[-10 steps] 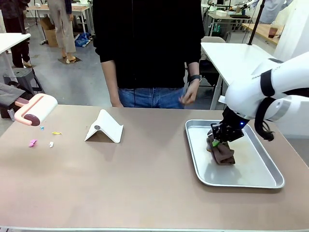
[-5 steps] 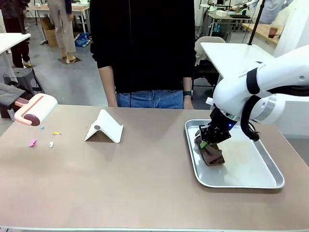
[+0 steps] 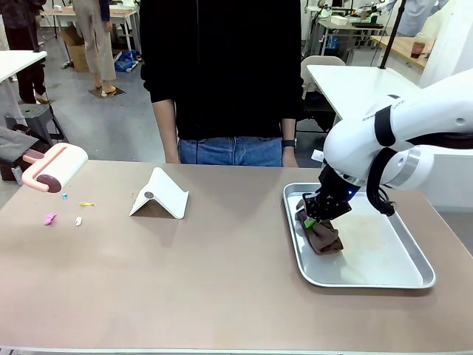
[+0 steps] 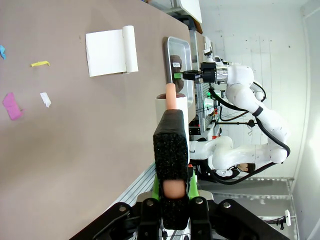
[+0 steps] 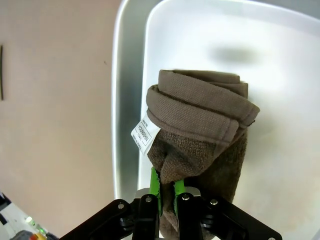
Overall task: Clean the surface of the table.
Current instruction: If a person points to the right, clean the right side of the table with your right hand, and if they point to the left, clean the left side with your left hand.
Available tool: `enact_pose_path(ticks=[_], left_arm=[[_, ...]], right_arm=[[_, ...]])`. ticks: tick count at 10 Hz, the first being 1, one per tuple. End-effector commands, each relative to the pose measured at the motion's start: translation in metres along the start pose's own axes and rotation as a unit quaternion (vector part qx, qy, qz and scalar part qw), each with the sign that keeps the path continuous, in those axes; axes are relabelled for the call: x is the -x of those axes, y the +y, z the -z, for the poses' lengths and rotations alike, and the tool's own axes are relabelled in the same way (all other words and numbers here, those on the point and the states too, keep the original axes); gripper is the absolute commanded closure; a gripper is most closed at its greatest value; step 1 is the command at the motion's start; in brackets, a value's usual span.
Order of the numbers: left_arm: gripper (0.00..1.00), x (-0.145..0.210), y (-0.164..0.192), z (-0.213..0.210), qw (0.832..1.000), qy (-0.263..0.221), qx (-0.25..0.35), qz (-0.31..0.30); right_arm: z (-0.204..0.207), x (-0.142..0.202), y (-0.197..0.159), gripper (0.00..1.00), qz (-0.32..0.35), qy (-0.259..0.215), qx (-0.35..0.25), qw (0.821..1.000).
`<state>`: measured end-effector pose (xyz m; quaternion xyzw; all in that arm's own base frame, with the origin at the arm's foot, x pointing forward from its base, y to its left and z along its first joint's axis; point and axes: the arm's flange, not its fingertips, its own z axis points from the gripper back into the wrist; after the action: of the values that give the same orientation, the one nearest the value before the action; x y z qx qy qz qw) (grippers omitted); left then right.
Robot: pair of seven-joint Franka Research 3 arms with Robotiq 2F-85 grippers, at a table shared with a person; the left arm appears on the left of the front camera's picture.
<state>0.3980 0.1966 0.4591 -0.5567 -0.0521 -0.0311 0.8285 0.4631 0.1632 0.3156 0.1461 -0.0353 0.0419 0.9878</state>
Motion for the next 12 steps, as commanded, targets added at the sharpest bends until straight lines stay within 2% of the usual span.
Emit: enact_pose_path(ticks=[1, 6, 10, 12], left_arm=[[0.95, 0.003, -0.003, -0.003, 1.000, 0.005, 0.004, 0.007], [0.95, 0.003, -0.003, -0.003, 1.000, 0.005, 0.004, 0.007], [0.95, 0.003, -0.003, -0.003, 1.000, 0.005, 0.004, 0.007], [0.95, 0.003, -0.003, -0.003, 1.000, 0.005, 0.004, 0.007]], right_arm=[[0.008, 0.000, 0.005, 0.88, -0.009, -0.009, 0.019, 1.000], [0.008, 0.002, -0.018, 0.88, 0.026, -0.010, 0.084, 0.996], [-0.003, 0.005, -0.060, 0.88, 0.088, -0.011, 0.121, 0.989], [-0.014, 0.007, -0.089, 0.88, 0.134, -0.013, 0.122, 0.983]])
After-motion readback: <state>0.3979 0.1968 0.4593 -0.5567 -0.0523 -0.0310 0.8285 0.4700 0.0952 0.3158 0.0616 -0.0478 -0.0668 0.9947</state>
